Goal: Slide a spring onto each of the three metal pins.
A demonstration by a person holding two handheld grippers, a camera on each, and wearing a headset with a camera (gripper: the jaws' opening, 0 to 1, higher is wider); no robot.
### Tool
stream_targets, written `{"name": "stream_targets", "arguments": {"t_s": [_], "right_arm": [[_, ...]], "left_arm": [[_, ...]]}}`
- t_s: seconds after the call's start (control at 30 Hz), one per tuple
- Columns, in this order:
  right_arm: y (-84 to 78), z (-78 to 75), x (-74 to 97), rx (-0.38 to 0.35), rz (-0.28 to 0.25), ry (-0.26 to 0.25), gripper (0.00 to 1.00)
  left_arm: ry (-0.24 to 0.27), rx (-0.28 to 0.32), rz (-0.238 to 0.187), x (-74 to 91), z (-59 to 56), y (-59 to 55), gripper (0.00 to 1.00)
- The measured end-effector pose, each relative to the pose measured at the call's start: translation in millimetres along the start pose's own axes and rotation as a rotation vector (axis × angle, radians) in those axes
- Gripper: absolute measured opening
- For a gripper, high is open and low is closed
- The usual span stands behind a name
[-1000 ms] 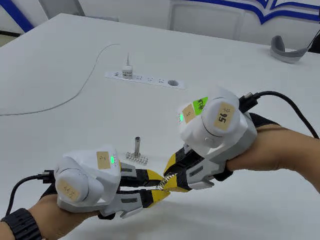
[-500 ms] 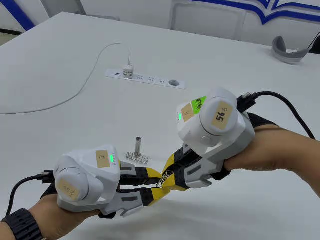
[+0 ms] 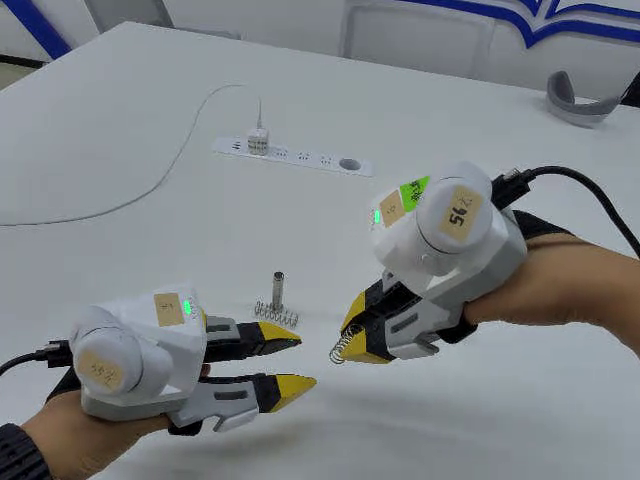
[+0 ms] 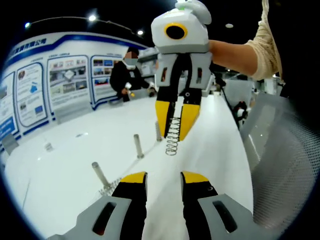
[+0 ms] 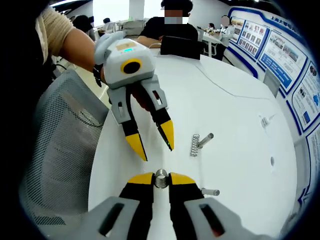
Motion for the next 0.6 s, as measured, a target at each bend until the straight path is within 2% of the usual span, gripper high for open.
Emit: {"name": "stream_targets", "arguments": {"t_s": [0.47,0.6], "right_arm": [[-14.8,-23.3,20.7,-0.038,0.015,-0.063,0.12],[-16.3,-31.9,27.3,-0.043,0.017,-0.083,0.12]], "left_arm": [[0.075,0.051,0.0,16.1,14.8,-7.7,0.41],[0.086,0.056,-0.005,17.1,17.3,-8.0,0.42]]}}
Point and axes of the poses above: the centre of the closed fingertips' face, and the gripper's own axes: x roughly backward along the fingers, z roughly to its left, y roughly out of its top, the point moved 5 cm from there along x, roughly backward along the fingers, and after that the axes turned 5 degrees about x, right-handed, at the moved point
